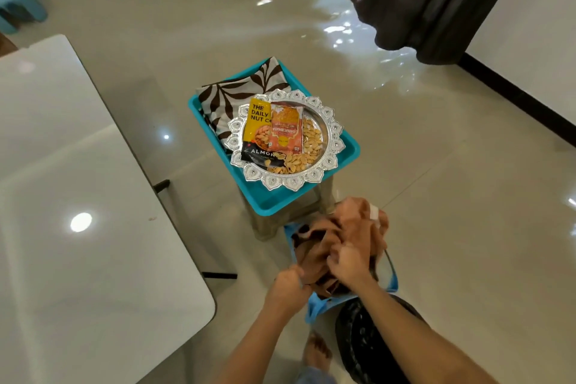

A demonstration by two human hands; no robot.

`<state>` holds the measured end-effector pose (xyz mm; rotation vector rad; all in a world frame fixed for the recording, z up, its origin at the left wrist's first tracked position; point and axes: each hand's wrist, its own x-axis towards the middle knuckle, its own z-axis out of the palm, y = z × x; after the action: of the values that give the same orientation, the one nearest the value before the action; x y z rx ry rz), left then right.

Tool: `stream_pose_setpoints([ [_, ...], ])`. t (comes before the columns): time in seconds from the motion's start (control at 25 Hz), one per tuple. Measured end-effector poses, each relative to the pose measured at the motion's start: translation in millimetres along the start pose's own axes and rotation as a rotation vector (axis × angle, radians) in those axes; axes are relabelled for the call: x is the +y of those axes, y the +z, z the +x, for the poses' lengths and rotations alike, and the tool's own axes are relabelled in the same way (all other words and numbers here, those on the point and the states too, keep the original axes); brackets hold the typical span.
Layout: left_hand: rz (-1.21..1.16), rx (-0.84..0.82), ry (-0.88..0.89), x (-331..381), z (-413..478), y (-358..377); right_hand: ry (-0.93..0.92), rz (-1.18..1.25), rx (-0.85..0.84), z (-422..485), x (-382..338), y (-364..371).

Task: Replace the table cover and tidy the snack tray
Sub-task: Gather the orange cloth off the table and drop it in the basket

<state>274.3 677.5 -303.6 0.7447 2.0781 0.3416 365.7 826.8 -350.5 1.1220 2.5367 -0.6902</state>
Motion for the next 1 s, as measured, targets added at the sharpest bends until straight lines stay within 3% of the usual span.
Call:
stream_pose_setpoints([
  [0.08,-0.006,0.021,0.025,9.5,2.0,-7.9,0.114,0.126,-0.362,-12.9,8.4,9.1],
  [0.16,-0.060,0.033,0.032,20.2,0.1,-14.8,0.154,0.225,-0.497,-16.2,16.4,6.9],
  [0.32,-0.049,-0.042,-0.050,36.0,-8.1,-28.6,0.085,0.210,-0.409,-17.0,19.7,-21.7],
  [0.48,0.021,-0.018,-0.046,41.6,-11.4,-31.8,0.065,0.192,-0.286,-9.2,21.3,-56.9],
  [0.68,-0.041,0.003,-0.068,38.7,-31.7,-54.4,0.012,0.185,-0.379,-27.8,4.6,-76.0],
  [0.76,-0.067,0.065,-0.041,38.0,-40.8,-81.8,-0.031,0.188,-0.360,-25.4,-19.3,-92.0],
  [1.0,-0.128,0.244,0.031,21.3,-56.1,-187.7,-0.125,0.253,-0.090,15.6,-132.8,-153.1],
])
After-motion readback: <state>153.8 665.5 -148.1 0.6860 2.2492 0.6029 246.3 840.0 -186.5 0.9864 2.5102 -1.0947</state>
